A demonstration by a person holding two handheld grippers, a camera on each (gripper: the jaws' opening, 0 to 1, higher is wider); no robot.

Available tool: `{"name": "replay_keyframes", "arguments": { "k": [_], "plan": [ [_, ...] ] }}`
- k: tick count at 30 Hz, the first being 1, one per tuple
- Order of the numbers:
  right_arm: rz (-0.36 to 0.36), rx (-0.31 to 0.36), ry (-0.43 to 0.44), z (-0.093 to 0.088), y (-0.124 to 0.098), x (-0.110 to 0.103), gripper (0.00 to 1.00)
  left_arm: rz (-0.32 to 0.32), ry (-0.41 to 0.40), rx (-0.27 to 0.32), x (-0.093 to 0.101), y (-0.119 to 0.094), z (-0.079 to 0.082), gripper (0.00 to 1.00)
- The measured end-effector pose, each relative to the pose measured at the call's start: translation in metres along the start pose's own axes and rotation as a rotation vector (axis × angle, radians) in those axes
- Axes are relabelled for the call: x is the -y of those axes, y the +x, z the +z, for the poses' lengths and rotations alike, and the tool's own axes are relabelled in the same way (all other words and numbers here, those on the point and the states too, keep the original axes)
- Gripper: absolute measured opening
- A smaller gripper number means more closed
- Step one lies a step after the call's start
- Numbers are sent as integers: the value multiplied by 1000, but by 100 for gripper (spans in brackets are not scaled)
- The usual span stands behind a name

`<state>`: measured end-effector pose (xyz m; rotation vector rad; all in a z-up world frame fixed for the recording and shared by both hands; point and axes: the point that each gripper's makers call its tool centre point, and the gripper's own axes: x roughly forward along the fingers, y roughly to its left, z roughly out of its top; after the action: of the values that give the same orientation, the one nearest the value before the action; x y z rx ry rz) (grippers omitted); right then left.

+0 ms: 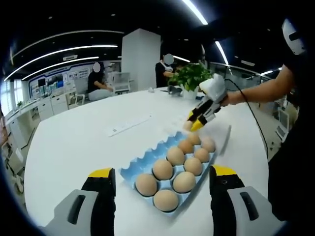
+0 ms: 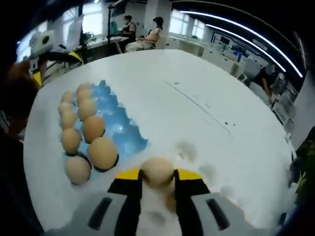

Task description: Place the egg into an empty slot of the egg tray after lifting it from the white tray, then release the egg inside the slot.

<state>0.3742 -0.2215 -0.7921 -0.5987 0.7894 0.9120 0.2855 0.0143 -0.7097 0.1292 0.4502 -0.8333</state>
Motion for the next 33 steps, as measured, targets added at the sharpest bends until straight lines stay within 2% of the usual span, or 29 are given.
{"name": "replay_keyframes", "arguments": {
  "k": [2,3,6,8,9,11,13,16,18,24,29,33],
  "plan": [
    [19,-11,-27,0,1,-2,27,-1,0,0,0,0,0,78],
    [43,-3,-83,1,3,-3,27,0,1,-1,0,0,0,78],
    [68,7,-53,0,2,-2,26,4,-2,-3,-2,0,-1,78],
    [43,26,61,-1,1,-1,25,8,-4,-6,-2,-1,-2,78],
    [47,32,28,-1,0,-1,25,9,-4,-5,-2,-1,-2,78],
    [35,46,76,0,-3,1,24,9,-7,-7,-2,-1,-3,78],
    [13,79,37,5,-8,2,24,9,-5,-4,-2,0,-2,78],
    [4,125,79,10,-16,3,24,10,-4,-5,-2,0,-2,78],
    [-11,187,113,20,-23,6,24,12,-4,-6,-3,0,-3,79],
    [-22,207,115,23,-30,7,24,11,-2,-7,-2,0,-4,80],
    [-12,193,120,19,-27,-1,24,6,3,-9,0,-2,-5,80],
    [-9,220,146,24,-30,-2,24,10,3,-13,-1,-3,-6,81]
  ]
}}
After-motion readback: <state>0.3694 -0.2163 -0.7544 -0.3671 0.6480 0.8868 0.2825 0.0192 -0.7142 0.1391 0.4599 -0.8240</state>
